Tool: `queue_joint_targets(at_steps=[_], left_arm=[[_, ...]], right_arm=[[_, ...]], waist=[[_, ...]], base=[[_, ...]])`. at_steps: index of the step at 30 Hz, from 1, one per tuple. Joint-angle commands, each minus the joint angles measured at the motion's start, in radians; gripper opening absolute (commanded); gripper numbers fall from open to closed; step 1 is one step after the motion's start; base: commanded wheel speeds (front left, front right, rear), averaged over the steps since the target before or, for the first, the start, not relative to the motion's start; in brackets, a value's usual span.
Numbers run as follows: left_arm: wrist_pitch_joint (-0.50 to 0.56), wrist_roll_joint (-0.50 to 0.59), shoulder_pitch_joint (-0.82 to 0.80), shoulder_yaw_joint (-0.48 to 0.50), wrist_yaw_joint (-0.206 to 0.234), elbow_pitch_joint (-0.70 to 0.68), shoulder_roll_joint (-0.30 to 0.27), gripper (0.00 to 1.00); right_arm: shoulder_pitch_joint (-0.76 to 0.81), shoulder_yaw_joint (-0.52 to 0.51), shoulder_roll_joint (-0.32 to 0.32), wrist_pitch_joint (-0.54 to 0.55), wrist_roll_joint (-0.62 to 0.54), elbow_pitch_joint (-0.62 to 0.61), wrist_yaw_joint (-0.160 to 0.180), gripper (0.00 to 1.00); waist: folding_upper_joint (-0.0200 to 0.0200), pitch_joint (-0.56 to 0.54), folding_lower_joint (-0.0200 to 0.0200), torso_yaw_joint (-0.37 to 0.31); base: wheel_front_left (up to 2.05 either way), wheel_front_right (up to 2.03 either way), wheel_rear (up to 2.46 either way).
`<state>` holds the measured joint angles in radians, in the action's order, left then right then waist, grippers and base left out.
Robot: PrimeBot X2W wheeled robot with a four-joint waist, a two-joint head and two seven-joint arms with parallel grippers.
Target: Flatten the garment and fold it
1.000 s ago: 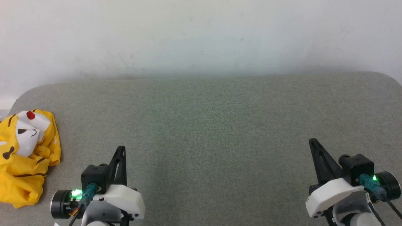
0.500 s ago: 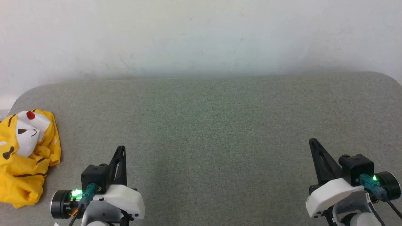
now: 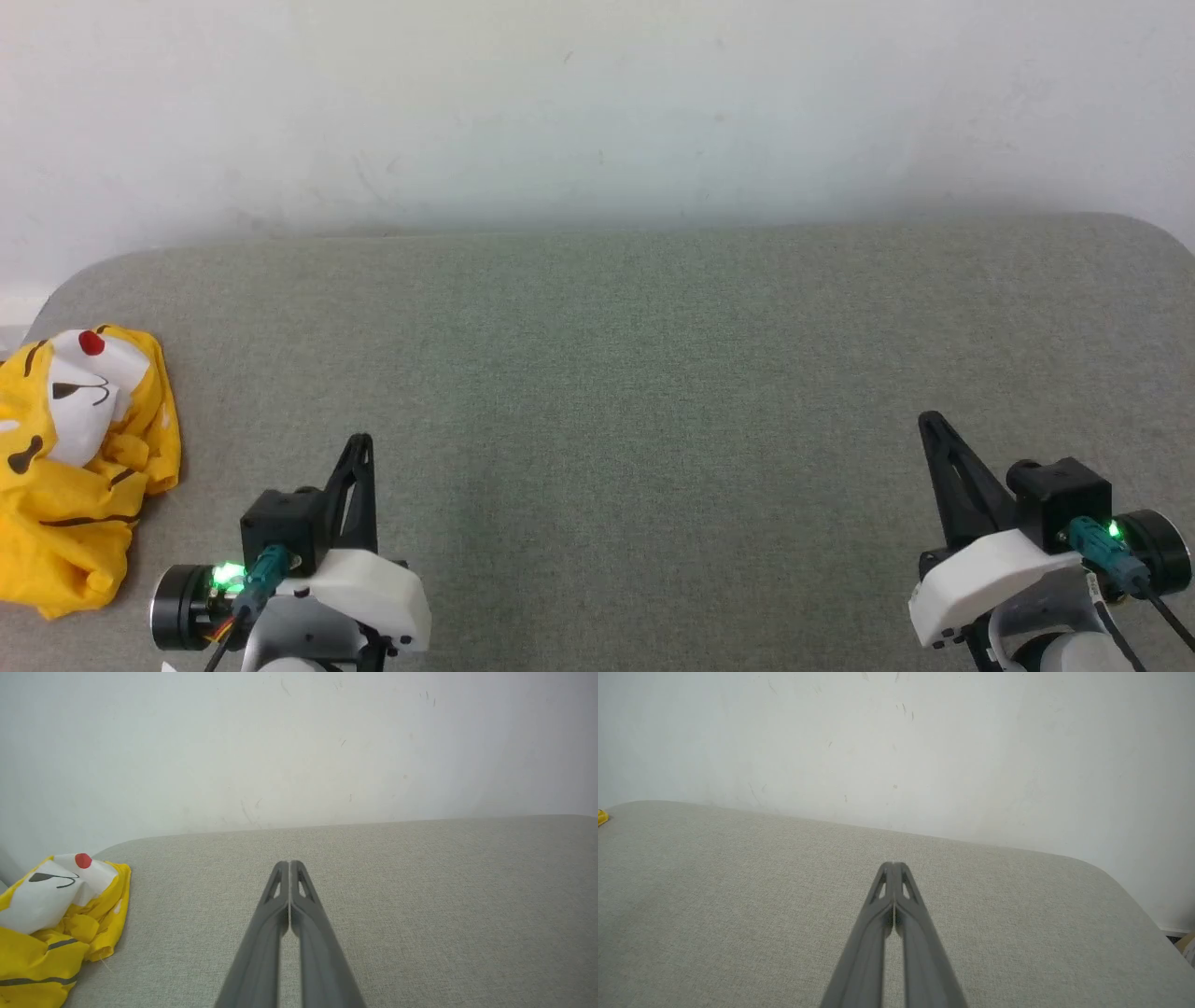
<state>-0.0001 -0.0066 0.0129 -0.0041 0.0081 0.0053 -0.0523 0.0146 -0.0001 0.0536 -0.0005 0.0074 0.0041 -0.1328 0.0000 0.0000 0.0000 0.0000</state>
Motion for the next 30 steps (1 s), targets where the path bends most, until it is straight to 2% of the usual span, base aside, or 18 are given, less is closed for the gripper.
queue_joint_targets(at_steps=[1,15,16,30], left_arm=[[0.0,0.007,-0.013,0.004,-0.008,-0.005,0.002,0.0],[0.0,0.007,-0.013,0.004,-0.008,-0.005,0.002,0.0],[0.0,0.0,0.0,0.0,0.0,0.0,0.0,1.0],[-0.022,-0.009,0.003,-0.01,0.013,0.003,0.0,1.0]], right_arm=[[-0.015,0.0,-0.003,0.0,-0.007,-0.004,0.002,0.0],[-0.015,0.0,-0.003,0.0,-0.007,-0.004,0.002,0.0],[0.0,0.0,0.0,0.0,0.0,0.0,0.0,1.0],[0.0,-0.003,0.0,-0.022,0.015,0.008,0.0,1.0]], waist=[[0.0,0.0,0.0,0.0],[0.0,0.0,0.0,0.0],[0.0,0.0,0.0,0.0],[0.0,0.002,0.0,0.001]], base=[[0.0,0.0,0.0],[0.0,0.0,0.0],[0.0,0.0,0.0],[0.0,0.0,0.0]])
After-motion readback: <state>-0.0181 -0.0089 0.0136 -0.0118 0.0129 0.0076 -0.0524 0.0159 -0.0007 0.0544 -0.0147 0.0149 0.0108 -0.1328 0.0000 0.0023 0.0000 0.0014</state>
